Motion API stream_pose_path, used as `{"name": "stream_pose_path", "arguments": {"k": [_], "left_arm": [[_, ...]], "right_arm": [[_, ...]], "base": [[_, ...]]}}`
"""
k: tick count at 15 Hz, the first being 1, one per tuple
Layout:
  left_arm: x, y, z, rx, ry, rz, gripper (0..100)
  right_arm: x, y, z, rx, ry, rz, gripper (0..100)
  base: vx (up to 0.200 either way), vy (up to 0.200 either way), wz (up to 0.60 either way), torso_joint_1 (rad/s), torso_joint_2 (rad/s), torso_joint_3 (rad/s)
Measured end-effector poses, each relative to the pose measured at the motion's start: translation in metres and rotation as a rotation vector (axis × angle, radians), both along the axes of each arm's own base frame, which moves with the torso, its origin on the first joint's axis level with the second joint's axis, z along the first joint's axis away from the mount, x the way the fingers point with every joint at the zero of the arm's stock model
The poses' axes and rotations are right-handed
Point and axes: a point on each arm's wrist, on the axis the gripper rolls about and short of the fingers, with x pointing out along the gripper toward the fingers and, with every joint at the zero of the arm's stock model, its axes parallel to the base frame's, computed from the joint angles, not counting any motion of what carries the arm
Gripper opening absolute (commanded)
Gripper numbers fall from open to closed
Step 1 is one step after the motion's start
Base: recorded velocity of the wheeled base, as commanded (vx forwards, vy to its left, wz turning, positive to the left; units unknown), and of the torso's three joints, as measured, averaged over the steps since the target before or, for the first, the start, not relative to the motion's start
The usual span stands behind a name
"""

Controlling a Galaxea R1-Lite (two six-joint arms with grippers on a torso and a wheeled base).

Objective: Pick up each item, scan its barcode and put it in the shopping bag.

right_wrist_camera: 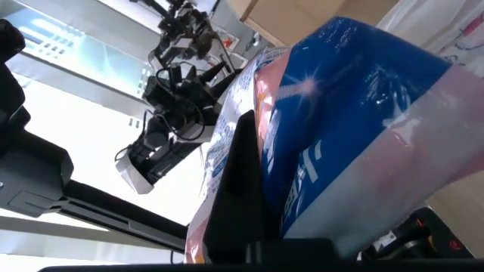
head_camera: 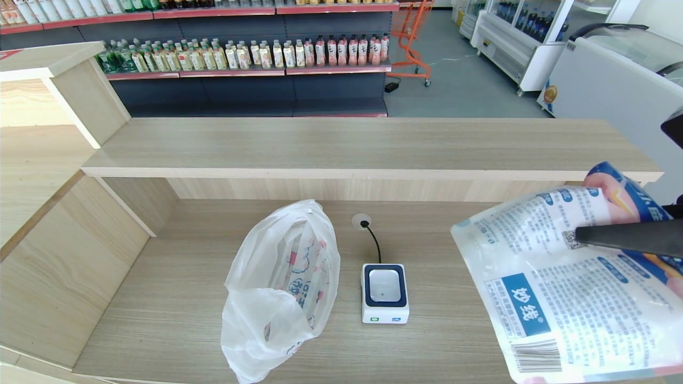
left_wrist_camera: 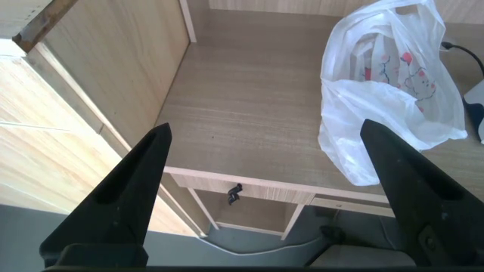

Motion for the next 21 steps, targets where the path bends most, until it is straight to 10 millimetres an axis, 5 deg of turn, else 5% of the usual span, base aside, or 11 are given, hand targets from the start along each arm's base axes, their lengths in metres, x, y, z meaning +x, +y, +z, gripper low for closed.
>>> {"name": "stream_pose_path", "arguments": {"k": [12,16,21], "left_arm": [[0.0,0.0,0.0,0.0,0.0,0.0,100],[0.0,0.0,0.0,0.0,0.0,0.0,100],[0.0,0.0,0.0,0.0,0.0,0.0,100]], "right_arm": [[0.001,0.0,-0.001,-0.014,-0.098,0.001,0],[0.021,-0.007,-0.027,-0.255,-0.582,-0.113,0],[0.078,-0.027,-0.085,-0.57,-1.046,-0.032,0]], "base": [[0.0,0.0,0.0,0.0,0.0,0.0],[0.0,0.0,0.0,0.0,0.0,0.0],[0.0,0.0,0.0,0.0,0.0,0.0]]}}
